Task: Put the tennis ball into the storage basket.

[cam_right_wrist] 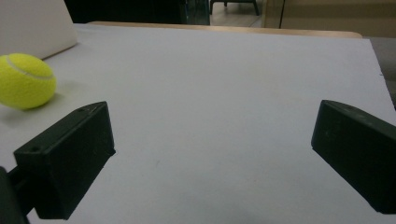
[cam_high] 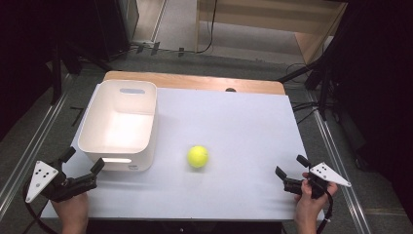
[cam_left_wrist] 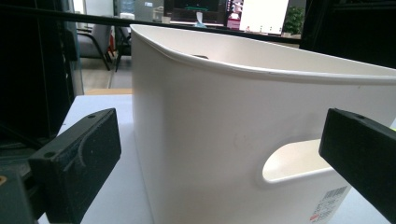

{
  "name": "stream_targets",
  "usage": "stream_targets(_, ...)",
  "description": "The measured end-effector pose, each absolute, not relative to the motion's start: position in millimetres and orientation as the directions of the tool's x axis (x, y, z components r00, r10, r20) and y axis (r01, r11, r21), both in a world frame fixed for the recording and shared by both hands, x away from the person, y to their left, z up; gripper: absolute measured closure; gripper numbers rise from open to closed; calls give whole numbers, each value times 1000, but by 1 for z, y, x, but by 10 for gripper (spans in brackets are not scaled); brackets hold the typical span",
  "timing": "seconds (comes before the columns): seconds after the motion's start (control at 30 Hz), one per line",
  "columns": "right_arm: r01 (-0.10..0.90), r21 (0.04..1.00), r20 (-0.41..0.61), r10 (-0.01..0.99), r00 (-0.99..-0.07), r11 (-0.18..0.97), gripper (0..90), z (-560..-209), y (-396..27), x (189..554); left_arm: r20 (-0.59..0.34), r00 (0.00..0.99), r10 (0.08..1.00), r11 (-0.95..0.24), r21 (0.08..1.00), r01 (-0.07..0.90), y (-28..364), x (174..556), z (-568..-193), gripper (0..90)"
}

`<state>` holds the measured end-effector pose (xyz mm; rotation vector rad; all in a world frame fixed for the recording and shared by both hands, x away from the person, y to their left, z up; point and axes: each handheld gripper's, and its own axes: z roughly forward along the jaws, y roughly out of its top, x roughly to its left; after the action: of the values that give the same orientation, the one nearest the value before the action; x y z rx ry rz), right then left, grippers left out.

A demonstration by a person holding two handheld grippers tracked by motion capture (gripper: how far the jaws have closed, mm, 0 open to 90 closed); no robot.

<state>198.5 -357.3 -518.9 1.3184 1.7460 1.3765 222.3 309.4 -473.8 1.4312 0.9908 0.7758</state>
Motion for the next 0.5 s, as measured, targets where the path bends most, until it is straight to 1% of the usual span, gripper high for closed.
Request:
stream_targets(0.37, 360, 933, 151, 919, -363, -11, 0, -513, -359, 195, -86, 418, 905, 32, 990, 134, 310, 222, -474, 0)
stream_targets(0.5, 362, 932, 117, 916, -383, 33, 0, -505, -357, 194, -86, 414, 906, 32, 990, 134, 310, 222, -474, 0)
